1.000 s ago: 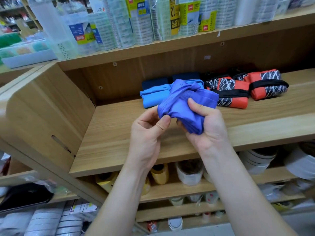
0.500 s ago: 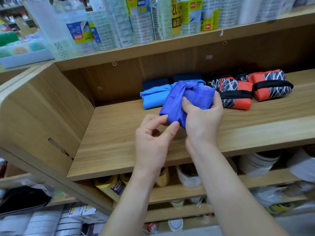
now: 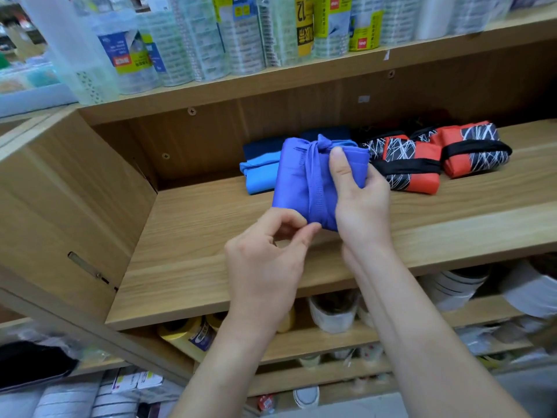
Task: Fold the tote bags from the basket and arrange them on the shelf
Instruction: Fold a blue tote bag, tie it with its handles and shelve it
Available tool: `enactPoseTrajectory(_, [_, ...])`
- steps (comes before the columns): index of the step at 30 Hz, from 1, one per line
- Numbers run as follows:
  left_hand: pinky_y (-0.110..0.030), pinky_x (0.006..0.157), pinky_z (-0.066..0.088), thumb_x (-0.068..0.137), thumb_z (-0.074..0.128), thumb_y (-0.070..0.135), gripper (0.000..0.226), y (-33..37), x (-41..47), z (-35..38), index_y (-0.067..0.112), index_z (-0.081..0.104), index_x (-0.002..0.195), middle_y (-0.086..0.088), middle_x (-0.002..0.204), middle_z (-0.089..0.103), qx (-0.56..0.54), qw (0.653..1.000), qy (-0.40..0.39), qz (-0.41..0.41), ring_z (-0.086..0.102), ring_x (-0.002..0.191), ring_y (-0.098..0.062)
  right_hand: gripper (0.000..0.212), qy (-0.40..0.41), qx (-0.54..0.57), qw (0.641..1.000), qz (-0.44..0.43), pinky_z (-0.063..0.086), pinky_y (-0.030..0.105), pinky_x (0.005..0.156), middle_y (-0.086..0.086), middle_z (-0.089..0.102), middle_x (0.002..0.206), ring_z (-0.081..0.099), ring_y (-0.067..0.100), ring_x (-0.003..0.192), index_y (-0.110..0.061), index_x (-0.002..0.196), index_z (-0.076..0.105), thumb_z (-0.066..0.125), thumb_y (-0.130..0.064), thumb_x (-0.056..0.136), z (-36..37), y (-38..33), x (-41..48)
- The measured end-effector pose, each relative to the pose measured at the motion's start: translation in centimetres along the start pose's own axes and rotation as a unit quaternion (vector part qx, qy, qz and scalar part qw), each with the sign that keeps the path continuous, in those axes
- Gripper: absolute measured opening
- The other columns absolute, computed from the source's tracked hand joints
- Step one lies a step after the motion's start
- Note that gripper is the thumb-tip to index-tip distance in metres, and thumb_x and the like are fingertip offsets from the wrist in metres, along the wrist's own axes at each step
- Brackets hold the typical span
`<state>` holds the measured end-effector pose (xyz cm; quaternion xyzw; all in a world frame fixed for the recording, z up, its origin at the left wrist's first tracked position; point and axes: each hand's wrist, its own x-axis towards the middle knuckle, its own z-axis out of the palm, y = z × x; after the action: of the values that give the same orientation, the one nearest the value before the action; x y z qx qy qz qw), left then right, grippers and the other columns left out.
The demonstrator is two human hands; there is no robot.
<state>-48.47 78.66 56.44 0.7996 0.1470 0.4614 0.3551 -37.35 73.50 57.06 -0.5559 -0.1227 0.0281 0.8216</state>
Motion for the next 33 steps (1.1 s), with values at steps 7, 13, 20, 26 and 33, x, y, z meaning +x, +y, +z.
enactPoseTrajectory(7, [-0.023, 0.054, 0.043, 0.067, 0.074, 0.054, 0.052, 0.4, 2.2, -2.4, 0.026, 0.048, 0.101, 0.004, 0.063, 0.051, 0.019, 0.995, -0.049, -0.083, 0.047, 0.053, -0.007, 0.025, -0.177, -0.082, 0.980, -0.030, 0.048, 0.020, 0.082, -0.007, 0.060, 0.095, 0.058, -0.001, 0.086, -0.012, 0.105, 0.056, 0.046, -0.035, 0.102, -1.7, -1.5, -0.2])
enactPoseTrajectory(13, [-0.051, 0.093, 0.054, 0.056, 0.088, 0.020, 0.053, 0.2, 3.8, -3.3, 0.013, 0.070, 0.105, -0.010, 0.106, 0.073, -0.246, 0.911, -0.234, -0.235, 0.069, 0.100, -0.028, 0.034, -0.280, -0.215, 0.927, -0.129, 0.043, 0.024, 0.078, 0.004, 0.058, 0.088, 0.052, 0.009, 0.079, -0.003, 0.101, 0.055, 0.034, -0.029, 0.104, -2.4, -3.1, -0.9])
enactPoseTrajectory(20, [-0.038, 0.086, 0.057, 0.057, 0.081, 0.002, 0.064, 1.1, 2.6, -2.4, 0.028, 0.065, 0.113, -0.001, 0.104, 0.073, -0.262, 0.916, -0.235, -0.190, 0.068, 0.092, -0.016, 0.033, -0.292, -0.170, 0.940, -0.042, 0.046, 0.027, 0.070, -0.002, 0.059, 0.081, 0.055, 0.008, 0.072, -0.027, 0.123, 0.044, 0.047, -0.045, 0.095, -4.1, -4.7, -2.2])
enactPoseTrajectory(26, [-0.046, 0.093, 0.053, 0.061, 0.081, 0.010, 0.063, 1.3, -0.3, 0.6, 0.032, 0.058, 0.116, 0.009, 0.108, 0.071, -0.329, 0.894, -0.189, -0.236, 0.067, 0.103, -0.013, 0.081, -0.254, -0.098, 0.957, 0.103, 0.057, 0.033, 0.073, 0.005, 0.073, 0.110, 0.071, 0.019, 0.093, -0.040, 0.142, 0.035, 0.072, -0.027, 0.071, -11.2, -4.9, -5.5])
enactPoseTrajectory(33, [-0.018, 0.065, 0.045, 0.089, 0.062, 0.047, 0.039, 4.1, -2.2, 3.6, 0.024, 0.053, 0.119, 0.016, 0.073, 0.064, -0.252, 0.891, -0.341, -0.163, 0.056, 0.072, 0.000, 0.059, -0.210, -0.178, 0.960, 0.047, 0.056, 0.026, 0.073, 0.000, 0.074, 0.100, 0.071, 0.018, 0.085, -0.035, 0.114, 0.060, 0.078, -0.006, 0.067, -18.1, -6.2, -7.6])
